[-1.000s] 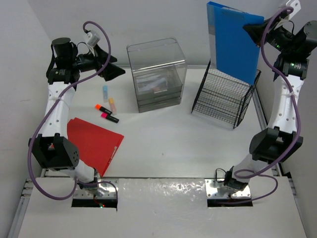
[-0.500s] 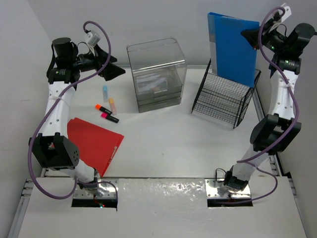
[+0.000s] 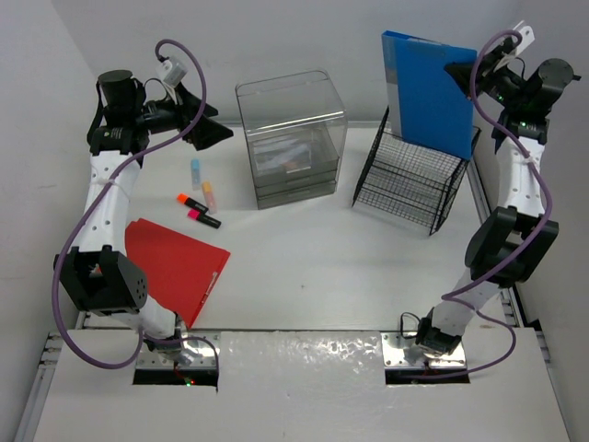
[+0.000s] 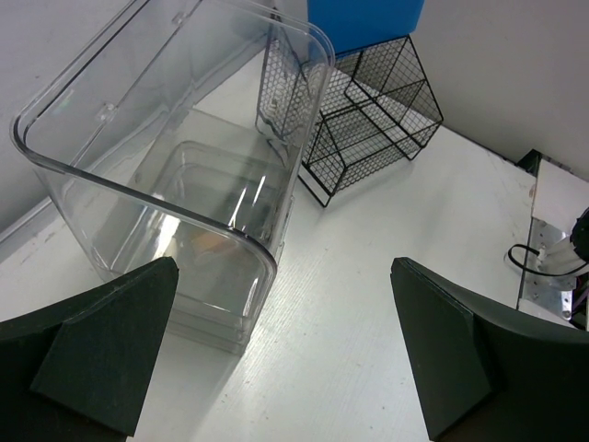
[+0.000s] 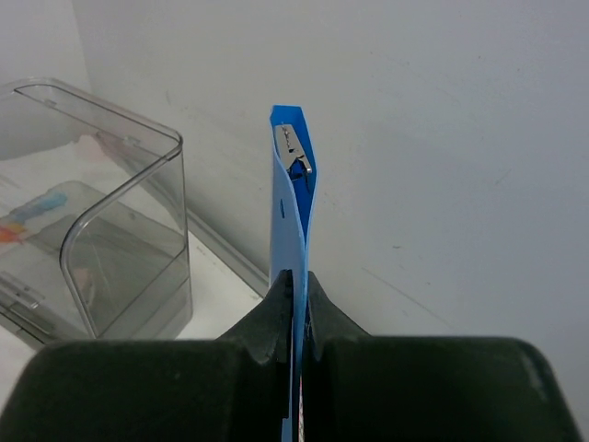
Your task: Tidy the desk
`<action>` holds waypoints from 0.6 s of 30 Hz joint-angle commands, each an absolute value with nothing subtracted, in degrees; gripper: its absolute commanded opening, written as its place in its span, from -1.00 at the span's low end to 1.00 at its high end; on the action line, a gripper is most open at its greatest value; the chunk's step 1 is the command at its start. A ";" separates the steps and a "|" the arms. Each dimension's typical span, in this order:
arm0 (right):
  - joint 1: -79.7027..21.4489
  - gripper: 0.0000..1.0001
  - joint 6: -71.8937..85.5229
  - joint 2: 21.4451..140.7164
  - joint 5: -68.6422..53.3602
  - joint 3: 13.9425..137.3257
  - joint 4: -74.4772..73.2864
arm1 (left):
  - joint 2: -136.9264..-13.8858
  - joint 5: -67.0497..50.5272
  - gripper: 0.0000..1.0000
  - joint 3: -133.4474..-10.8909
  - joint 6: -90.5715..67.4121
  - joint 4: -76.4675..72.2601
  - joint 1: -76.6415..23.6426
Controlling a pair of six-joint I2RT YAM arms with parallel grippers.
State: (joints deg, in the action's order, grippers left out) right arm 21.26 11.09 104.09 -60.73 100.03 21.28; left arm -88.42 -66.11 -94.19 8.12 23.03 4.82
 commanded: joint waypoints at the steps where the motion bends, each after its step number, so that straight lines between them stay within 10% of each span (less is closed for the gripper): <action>1: 21.01 -1.00 12.21 104.23 -60.73 101.24 31.90 | -88.59 -67.24 0.98 -96.86 7.73 21.97 4.13; 18: 21.18 -1.00 43.70 114.26 -63.02 99.15 73.92 | -89.56 -66.27 0.99 -96.68 11.51 25.31 3.69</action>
